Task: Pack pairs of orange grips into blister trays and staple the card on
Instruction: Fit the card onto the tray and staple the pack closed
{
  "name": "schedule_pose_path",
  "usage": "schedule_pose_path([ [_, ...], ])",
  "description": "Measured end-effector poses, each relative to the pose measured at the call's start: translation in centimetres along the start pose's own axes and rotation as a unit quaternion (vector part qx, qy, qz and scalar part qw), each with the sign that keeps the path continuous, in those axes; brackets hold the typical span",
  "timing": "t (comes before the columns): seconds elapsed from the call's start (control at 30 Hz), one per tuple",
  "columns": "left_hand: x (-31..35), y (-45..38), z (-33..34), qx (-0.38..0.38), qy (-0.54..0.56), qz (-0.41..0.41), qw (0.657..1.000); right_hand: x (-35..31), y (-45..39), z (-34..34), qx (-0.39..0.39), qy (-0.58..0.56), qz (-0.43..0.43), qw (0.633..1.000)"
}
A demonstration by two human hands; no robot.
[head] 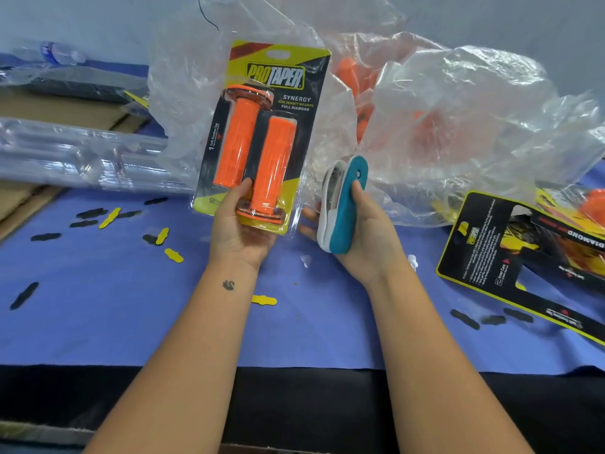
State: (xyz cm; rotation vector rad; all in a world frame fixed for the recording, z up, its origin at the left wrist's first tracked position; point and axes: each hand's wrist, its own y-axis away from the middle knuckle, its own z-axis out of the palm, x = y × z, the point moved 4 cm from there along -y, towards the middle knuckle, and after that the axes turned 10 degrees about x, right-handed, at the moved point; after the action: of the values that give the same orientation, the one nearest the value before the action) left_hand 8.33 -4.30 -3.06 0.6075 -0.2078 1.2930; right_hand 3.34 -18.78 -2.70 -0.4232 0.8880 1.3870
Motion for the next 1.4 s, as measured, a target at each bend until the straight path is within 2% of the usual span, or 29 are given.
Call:
schedule_pose_path([
  [0.1, 0.0, 0.0, 0.1, 0.003, 0.003, -0.001, 1.000, -0.4, 0.2, -0.1, 0.013, 0.045, -0.039, 0.998],
  [0.23, 0.0, 0.0, 0.0, 0.010, -0.005, 0.003, 1.000, -0.3, 0.4, -0.3, 0.025, 0.060, -0.020, 0.998],
  [0.37, 0.0, 0.0, 0.0, 0.007, -0.004, 0.002, 1.000, -0.4, 0.2, -0.1, -0.005, -0.001, 0.023, 1.000],
  [0.5, 0.1, 0.1, 0.2, 0.004, -0.004, 0.004, 1.000, -0.5, -0.2, -0.1, 0.029, -0.046, -0.027, 0.998],
  [0.7, 0.1, 0.1, 0.2, 0.005, -0.004, 0.000, 1.000, -1.1, -0.3, -0.4, 0.032, -0.076, -0.063, 0.995],
  [0.8, 0.1, 0.1, 0.2, 0.010, -0.011, 0.000, 1.000, -1.3, -0.3, -0.5, 0.034, -0.052, -0.084, 0.995],
  [0.93, 0.1, 0.1, 0.1, 0.014, -0.013, 0.002, 1.000, -0.8, -0.2, -0.3, -0.001, -0.001, -0.094, 0.996],
  [1.03, 0.1, 0.1, 0.1, 0.010, -0.019, 0.012, 1.000, -0.8, 0.1, -0.2, -0.006, 0.058, -0.119, 0.991],
  [1.2, 0.6, 0.1, 0.2, -0.007, -0.034, 0.044, 0.998, -0.9, 0.6, -0.2, -0.034, 0.192, -0.092, 0.976],
  [1.4, 1.0, 0.0, 0.1, -0.015, -0.059, 0.070, 0.996, -0.7, 1.0, 0.4, -0.062, 0.203, -0.081, 0.974],
])
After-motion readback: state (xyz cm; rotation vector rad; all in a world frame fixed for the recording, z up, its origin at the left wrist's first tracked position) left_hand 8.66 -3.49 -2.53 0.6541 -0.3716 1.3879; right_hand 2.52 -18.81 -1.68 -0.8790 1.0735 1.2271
